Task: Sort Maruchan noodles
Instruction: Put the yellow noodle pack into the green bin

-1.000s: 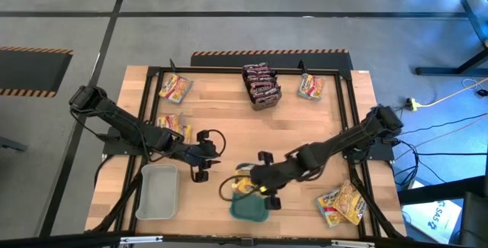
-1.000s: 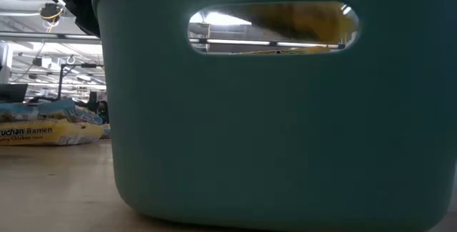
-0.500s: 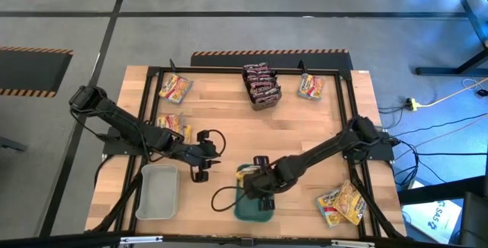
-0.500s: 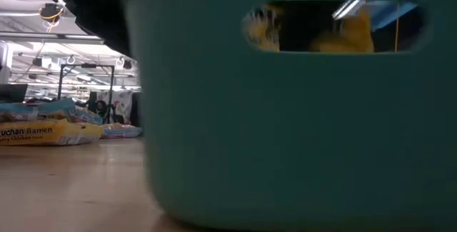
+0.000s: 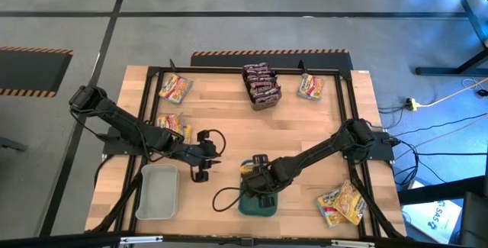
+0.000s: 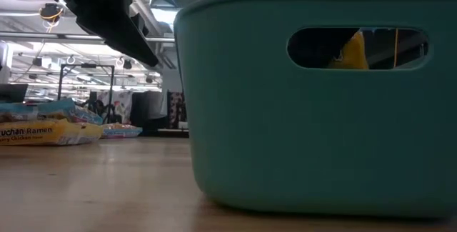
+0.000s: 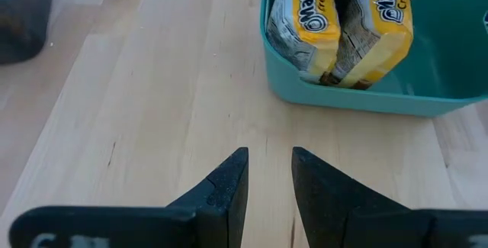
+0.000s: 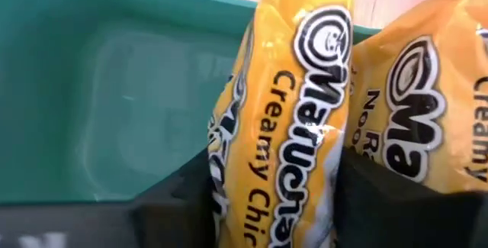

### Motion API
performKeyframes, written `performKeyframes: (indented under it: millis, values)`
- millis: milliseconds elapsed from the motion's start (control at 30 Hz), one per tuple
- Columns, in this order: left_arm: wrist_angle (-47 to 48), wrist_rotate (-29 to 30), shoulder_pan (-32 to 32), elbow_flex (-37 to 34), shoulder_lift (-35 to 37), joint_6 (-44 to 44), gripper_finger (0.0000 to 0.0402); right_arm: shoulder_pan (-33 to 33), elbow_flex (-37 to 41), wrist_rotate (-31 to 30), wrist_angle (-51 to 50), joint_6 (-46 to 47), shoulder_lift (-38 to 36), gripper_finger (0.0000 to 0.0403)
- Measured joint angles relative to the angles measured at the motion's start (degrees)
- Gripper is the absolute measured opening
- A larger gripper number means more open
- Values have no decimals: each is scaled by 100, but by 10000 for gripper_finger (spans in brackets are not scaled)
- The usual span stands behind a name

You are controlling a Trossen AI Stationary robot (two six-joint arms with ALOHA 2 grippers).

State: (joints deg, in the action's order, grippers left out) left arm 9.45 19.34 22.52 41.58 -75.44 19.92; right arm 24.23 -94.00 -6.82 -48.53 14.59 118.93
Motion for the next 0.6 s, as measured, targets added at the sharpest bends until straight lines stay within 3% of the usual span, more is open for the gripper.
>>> performKeyframes:
  millis: [233, 433, 600]
  values:
    - [-2, -47, 0, 0, 0, 0, 96, 3, -341, -186, -423, 88, -47, 246]
    - [-4, -51, 0, 0, 0, 0, 96, 11, -590, -714, -1054, 286, -70, 257]
    - [-4, -58, 0, 0, 0, 0, 96, 11, -612, -709, -1116, 343, -73, 257]
